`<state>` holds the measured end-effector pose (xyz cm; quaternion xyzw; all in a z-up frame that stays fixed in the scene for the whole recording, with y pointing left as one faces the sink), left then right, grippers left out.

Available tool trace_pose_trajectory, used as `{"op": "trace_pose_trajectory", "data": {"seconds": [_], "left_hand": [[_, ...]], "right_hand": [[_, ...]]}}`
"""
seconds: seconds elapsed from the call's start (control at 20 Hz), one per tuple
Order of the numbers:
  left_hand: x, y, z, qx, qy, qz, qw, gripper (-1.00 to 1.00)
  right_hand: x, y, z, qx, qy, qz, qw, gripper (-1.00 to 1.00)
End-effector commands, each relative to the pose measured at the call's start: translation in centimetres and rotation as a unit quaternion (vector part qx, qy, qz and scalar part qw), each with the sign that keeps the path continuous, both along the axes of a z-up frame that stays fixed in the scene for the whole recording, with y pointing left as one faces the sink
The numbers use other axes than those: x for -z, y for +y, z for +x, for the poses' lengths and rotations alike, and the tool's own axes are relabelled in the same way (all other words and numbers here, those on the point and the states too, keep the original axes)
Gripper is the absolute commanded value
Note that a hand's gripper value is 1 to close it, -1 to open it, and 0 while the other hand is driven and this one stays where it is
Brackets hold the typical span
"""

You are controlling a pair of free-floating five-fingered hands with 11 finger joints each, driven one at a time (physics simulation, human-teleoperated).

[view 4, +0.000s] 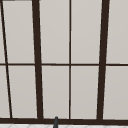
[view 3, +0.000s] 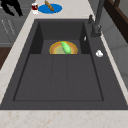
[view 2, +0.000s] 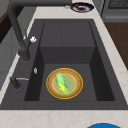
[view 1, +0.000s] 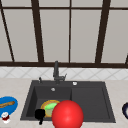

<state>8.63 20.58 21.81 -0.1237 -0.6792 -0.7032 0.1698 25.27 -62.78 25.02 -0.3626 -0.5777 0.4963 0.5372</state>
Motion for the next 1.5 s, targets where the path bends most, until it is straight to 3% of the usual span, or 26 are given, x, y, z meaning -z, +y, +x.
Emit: {"op": "trace_pose_trajectory", "data": {"seconds": [0.0, 0.2, 0.3, 0.5, 0.85, 1.45], "left_hand": [[0.0, 0.0, 0.0, 0.0, 0.0, 0.0, 1.0, 0.0], [0.0, 0.0, 0.0, 0.0, 0.0, 0.0, 1.0, 0.0], [0.0, 0.0, 0.0, 0.0, 0.0, 0.0, 1.0, 0.0], [0.0, 0.0, 0.0, 0.0, 0.0, 0.0, 1.0, 0.0], [0.0, 0.0, 0.0, 0.0, 0.0, 0.0, 1.0, 0.0], [0.0, 0.0, 0.0, 0.0, 0.0, 0.0, 1.0, 0.0]], "right_hand": [[-1.4, 0.0, -3.0, 0.012, -0.007, 0.019, 0.9997, 1.0], [-1.5, -0.1, -5.7, 0.014, -0.026, 0.022, 0.9993, 1.0], [-1.5, 1.1, -7.3, 0.017, -0.016, 0.008, 0.9997, 1.0], [-1.1, 2.1, -10.4, 0.022, -0.029, 0.003, 0.9993, 1.0], [1.3, 4.2, -15.1, 0.026, -0.068, 0.003, 0.9973, 1.0], [8.0, 4.0, -12.0, 0.004, -0.038, 0.011, 0.9992, 1.0]]}}
